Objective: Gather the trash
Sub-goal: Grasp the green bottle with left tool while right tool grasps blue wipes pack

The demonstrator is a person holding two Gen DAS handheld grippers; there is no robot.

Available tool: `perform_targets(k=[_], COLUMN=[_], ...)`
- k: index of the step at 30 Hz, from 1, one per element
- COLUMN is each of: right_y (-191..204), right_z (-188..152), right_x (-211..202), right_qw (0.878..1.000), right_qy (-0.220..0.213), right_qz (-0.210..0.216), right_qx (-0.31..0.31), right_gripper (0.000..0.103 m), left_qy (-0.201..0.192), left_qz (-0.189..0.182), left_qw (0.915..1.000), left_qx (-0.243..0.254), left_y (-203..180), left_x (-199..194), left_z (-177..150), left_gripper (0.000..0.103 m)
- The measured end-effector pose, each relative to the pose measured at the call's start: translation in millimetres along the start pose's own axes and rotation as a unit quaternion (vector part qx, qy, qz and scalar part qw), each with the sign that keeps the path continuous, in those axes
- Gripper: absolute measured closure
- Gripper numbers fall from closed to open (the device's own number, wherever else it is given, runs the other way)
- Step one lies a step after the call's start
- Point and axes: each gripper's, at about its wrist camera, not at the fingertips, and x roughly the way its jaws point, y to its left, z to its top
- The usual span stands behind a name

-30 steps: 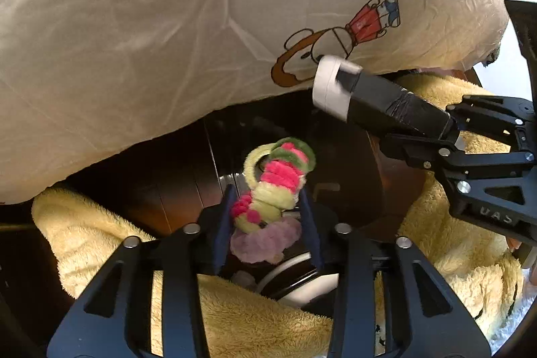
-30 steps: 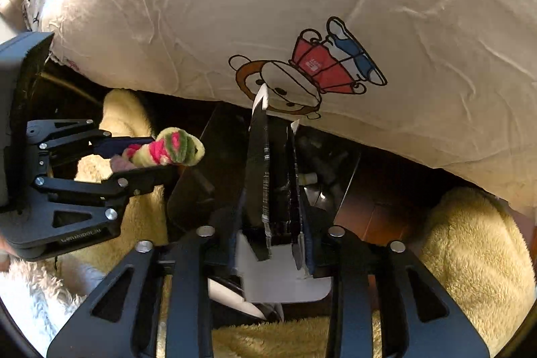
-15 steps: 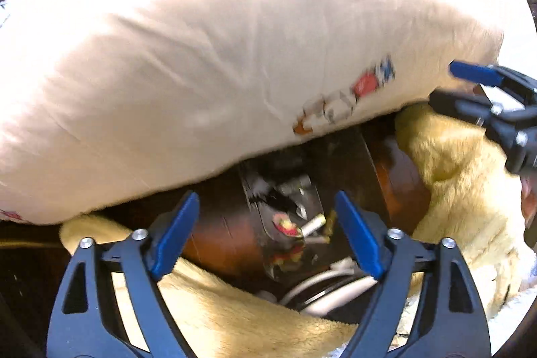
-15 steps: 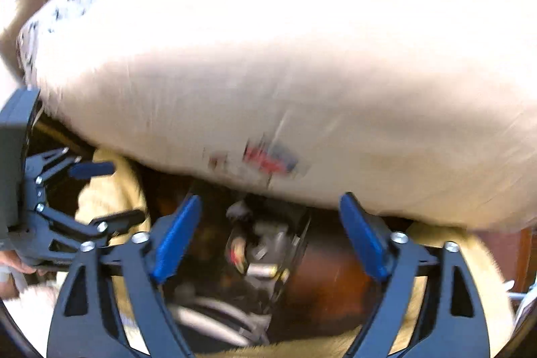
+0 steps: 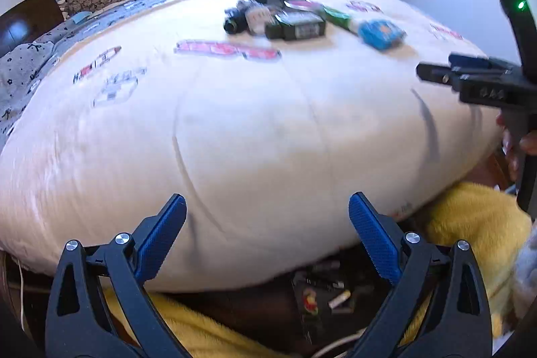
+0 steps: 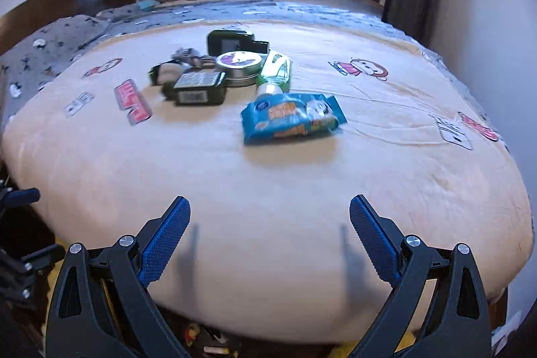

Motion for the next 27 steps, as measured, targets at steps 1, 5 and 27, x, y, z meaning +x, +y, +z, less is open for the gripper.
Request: perform_targets(k=[1,5,27], right_y=[-3,-13,-19], right_z=[5,15,64], right_x=[6,29,81], right_qw=[1.0,0.996,0.998], right_qy=[0.008,0.035,0.064], right_qz=[0.003,0.032,0.004], right_qx=[0.013,0.071,0.029], right_gripper=[0.007,0.007,0.045], left_qy=[-0.004,-0.021,-0.032], left_qz=[0.007,0.026,0.005], left_qw=[1.0,0.9994,0.9994], left_qx=[0.0,-0.005,0.013], left_y=[2,11,-8], left_x=[2,15,72], left_z=[8,35,117], left_gripper=[0.011,0.011,0.011])
